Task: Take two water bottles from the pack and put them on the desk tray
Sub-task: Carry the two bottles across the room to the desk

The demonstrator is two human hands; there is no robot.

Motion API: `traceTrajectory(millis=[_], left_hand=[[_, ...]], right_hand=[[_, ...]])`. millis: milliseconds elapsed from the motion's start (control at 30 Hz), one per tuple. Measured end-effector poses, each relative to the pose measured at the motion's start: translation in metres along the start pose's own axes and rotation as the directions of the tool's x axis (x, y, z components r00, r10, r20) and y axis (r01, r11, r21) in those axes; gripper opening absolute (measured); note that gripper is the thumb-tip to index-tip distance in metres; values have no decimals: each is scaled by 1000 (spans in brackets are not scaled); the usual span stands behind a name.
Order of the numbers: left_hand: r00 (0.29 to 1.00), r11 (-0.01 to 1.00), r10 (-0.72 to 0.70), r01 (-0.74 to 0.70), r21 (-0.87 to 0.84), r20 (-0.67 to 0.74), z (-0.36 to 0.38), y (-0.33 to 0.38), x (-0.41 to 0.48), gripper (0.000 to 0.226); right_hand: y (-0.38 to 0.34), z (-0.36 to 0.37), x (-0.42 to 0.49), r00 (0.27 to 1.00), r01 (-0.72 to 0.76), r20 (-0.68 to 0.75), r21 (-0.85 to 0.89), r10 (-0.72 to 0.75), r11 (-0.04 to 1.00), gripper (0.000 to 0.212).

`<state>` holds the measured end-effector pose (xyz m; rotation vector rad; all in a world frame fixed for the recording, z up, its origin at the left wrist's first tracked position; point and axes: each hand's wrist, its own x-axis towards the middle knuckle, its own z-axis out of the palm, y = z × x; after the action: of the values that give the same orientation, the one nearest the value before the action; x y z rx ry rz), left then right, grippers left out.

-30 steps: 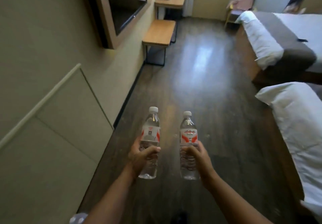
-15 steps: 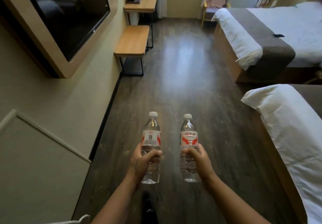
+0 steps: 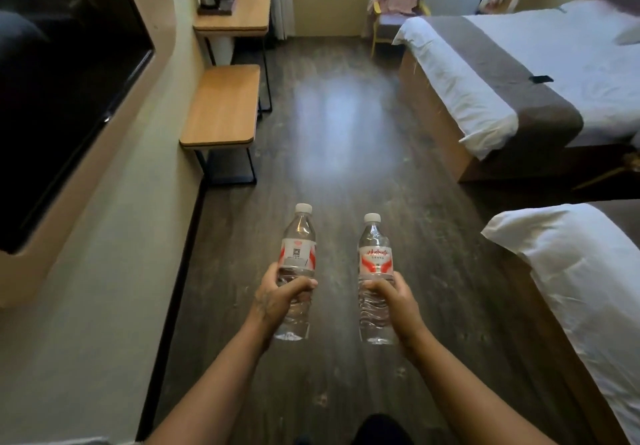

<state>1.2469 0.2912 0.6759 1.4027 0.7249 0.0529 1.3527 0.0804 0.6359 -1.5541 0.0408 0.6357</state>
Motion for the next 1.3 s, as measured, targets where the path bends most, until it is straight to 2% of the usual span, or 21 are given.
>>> traceTrajectory(millis=[100,300,433,600,733,867,1033,1300], left_hand=[[1000,1000,-2,2,-8,1,5,40,81,85],[999,999,-26,25,-40,-34,27,98,260,67],[993,997,-66,63,-35,-95,45,153,363,80],[992,995,-70,61,-84,-108,54,223,481,73],[990,992,-61,46,-120,-130,56,274,586,89],[993,996,-30,19,-92,-115,55,320,716,91],[999,997,-18,15,-70,-45,48,393,878,77],[1000,1000,2,-2,-23,-2,58,531,1102,76]], right_hand=[[-36,4,78,1000,-6,-21,35,7,999,75],[-90,7,264,999,-27,-17,69,28,997,74],[-141,4,383,997,-72,23,56,71,996,65],[-216,11,506,997,-68,38,13,67,998,68],[-271,29,616,996,-68,65,22,67,997,70],[-319,50,739,996,-26,79,-28,28,999,65],[-379,82,887,999,-30,14,-1,30,1000,68],[-492,110,1101,1000,-22,-20,21,23,1000,70]])
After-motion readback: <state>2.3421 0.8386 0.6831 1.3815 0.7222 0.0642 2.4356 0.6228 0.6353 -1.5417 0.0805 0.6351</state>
